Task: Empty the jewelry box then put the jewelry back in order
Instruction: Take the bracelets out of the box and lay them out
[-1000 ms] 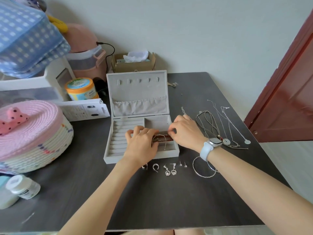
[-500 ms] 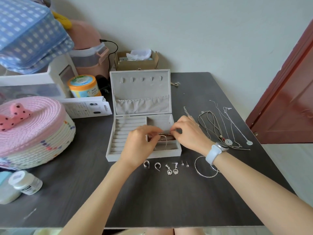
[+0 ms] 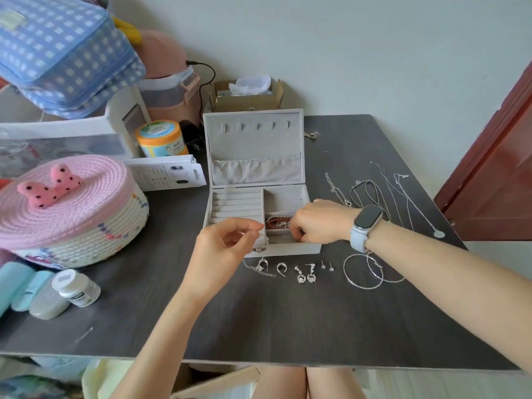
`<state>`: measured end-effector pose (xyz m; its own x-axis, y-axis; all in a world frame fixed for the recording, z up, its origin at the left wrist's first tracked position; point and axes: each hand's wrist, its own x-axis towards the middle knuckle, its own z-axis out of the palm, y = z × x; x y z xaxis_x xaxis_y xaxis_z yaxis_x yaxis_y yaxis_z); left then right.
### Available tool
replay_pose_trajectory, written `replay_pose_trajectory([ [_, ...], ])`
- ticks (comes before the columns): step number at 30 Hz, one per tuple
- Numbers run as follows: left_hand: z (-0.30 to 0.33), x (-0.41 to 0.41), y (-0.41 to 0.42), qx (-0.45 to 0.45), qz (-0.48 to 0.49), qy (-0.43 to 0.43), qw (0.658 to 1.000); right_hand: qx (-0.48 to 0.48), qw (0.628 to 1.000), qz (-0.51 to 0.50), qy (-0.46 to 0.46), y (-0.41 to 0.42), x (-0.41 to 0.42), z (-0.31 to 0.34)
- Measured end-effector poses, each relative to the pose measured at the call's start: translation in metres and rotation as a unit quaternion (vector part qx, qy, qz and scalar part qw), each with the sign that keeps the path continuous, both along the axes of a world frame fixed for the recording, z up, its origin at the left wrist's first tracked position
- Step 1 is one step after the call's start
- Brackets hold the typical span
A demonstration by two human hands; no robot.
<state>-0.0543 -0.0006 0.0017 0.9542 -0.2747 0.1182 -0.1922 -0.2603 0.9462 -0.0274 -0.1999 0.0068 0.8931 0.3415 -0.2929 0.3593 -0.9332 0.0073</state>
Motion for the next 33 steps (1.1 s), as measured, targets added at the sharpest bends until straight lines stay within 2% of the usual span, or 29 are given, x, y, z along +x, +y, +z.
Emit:
replay_pose_trajectory([
  [6,-0.007,-0.008,0.004,-0.024,0.012,0.024,0.999,-0.007,1.0,0.003,0.024,-0.001,0.004,0.001],
  [8,-0.009,-0.01,0.005,-0.036,0.011,0.035,0.999,0.05,0.997,-0.033,0.04,-0.005,0.004,0.002],
  [10,-0.011,-0.011,0.007,-0.037,0.011,0.04,0.998,0.151,0.983,-0.093,0.05,-0.011,0.002,0.005],
  [14,-0.009,-0.012,0.007,-0.045,0.007,0.046,0.998,0.332,0.929,-0.165,0.013,-0.021,-0.007,0.009],
  [18,0.001,-0.019,0.006,-0.043,-0.013,0.021,0.999,0.502,0.839,-0.21,-0.014,-0.023,-0.024,0.017],
  [23,0.021,-0.037,0.009,-0.084,-0.086,0.014,0.993,0.599,0.769,-0.216,-0.055,-0.007,-0.064,0.02],
  [26,0.016,-0.046,0.013,-0.095,-0.109,0.036,0.989,0.607,0.766,-0.207,-0.034,0.005,-0.088,0.01],
  [29,-0.007,-0.049,0.02,-0.022,-0.088,0.035,0.995,0.591,0.776,-0.218,-0.03,0.016,-0.108,-0.009],
  [33,-0.046,-0.042,0.04,0.153,0.016,-0.051,0.987,0.578,0.779,-0.243,-0.035,0.031,-0.123,-0.03],
])
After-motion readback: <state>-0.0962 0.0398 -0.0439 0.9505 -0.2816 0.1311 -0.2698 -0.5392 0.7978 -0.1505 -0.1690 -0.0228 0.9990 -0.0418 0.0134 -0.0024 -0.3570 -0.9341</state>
